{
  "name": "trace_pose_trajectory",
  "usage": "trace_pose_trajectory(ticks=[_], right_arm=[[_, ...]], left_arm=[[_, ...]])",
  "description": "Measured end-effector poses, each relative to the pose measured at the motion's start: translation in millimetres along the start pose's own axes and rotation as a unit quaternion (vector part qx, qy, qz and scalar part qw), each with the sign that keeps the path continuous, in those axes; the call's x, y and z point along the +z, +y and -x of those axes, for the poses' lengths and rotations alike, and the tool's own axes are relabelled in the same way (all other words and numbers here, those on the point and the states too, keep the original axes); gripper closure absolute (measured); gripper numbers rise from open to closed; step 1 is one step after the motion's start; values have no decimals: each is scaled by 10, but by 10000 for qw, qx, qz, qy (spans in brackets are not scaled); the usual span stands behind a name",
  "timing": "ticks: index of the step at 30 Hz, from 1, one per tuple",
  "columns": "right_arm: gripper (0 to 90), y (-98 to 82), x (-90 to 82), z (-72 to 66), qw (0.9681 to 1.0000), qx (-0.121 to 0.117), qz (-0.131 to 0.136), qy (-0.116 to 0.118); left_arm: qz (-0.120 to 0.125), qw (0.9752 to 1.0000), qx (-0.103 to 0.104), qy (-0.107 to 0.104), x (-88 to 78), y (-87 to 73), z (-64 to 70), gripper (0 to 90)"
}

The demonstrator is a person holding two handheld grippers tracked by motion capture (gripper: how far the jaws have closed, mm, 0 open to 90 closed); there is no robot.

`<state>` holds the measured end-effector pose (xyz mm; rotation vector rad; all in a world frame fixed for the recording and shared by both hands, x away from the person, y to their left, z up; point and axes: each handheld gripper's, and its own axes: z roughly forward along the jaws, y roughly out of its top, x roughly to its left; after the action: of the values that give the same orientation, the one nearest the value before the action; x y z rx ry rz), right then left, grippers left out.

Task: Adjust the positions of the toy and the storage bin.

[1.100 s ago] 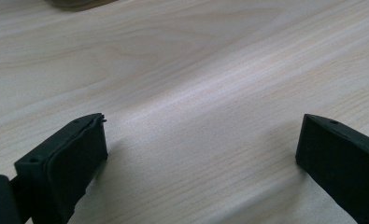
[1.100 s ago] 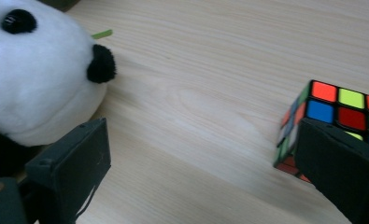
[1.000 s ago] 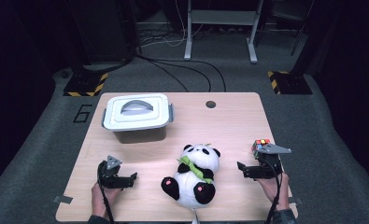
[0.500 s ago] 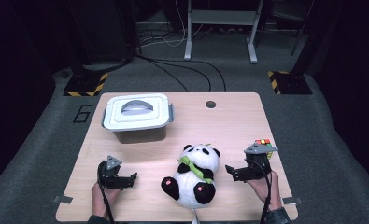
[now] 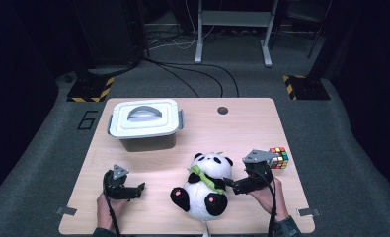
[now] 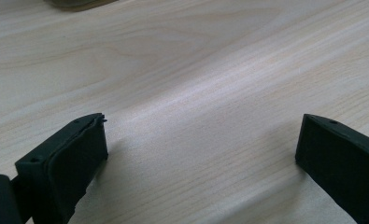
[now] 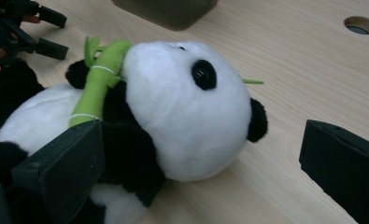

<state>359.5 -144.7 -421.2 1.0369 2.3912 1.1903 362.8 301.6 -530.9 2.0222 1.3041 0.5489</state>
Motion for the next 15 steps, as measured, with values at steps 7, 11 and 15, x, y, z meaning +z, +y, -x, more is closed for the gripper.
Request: trace_pose_trajectory(ticks=[7,11,15], right_arm=[[0,66,95,-152,9993,-183,-34,309],[0,103,149,-241,9987,-316,-78,405],[87,145,181,-330,9976,-483,-67,499]], left_arm=[[-3,10000,-1,-1,0,1,0,21],[-3,10000,-1,0,0,0,0,21],[-2,10000,0,0,0,0,0,21]])
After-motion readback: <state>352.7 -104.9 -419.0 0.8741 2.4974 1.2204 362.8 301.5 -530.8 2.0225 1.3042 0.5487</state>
